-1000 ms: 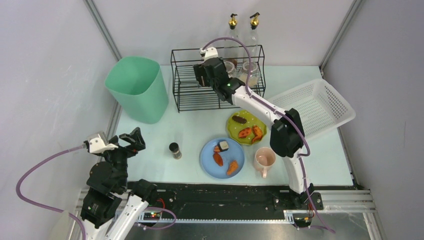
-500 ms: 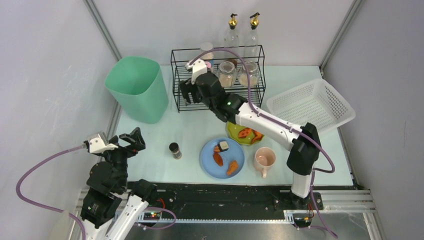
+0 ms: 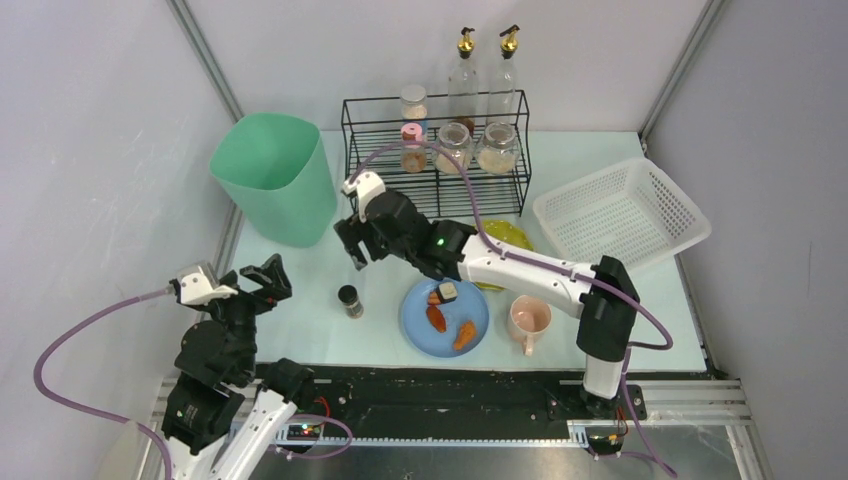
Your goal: Clear the kitchen counter
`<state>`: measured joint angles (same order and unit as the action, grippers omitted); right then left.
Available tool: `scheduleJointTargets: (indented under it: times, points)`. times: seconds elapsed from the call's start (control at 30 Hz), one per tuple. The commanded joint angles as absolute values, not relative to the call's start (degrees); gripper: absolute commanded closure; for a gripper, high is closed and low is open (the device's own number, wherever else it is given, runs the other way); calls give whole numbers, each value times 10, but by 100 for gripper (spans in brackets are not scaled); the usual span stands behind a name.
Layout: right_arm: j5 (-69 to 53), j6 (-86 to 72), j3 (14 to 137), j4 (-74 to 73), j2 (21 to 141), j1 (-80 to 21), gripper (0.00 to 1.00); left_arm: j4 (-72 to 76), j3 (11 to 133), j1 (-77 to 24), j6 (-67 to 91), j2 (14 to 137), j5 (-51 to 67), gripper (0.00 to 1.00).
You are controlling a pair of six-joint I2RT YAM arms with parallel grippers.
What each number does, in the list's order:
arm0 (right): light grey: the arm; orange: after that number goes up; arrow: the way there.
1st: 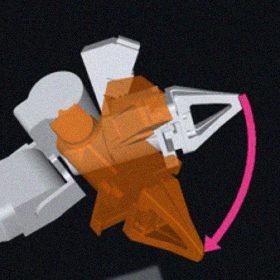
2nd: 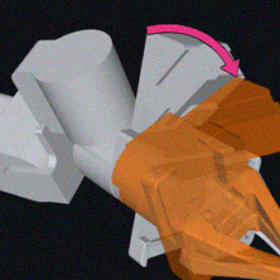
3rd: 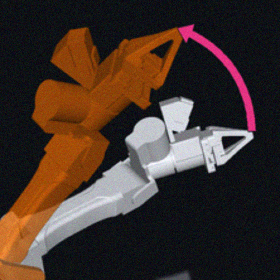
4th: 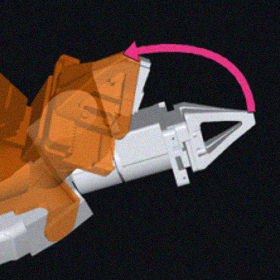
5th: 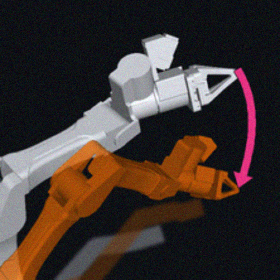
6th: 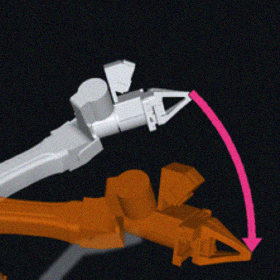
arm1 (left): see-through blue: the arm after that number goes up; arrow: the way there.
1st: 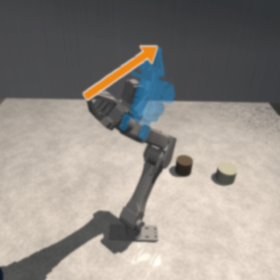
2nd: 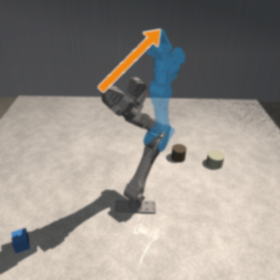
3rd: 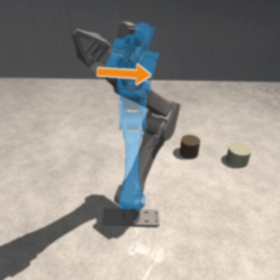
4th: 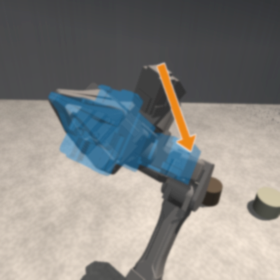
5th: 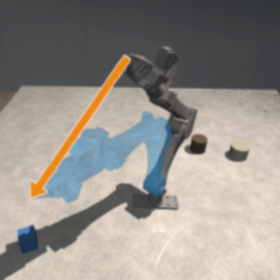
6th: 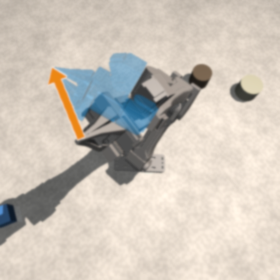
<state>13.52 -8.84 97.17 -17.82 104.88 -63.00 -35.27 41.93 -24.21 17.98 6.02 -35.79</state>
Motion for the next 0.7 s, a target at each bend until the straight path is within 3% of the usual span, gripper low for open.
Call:
scheduleJointTargets:
  times: [0.0, 0.67]
  points:
    - [121, -117, 936, -185, 1042, -667, 16, -338, 418, -238, 179, 68, -362, 2]
    - [142, -146, 932, -133, 1149, -726, 16, -339, 415, -238, 179, 62, -366, 2]
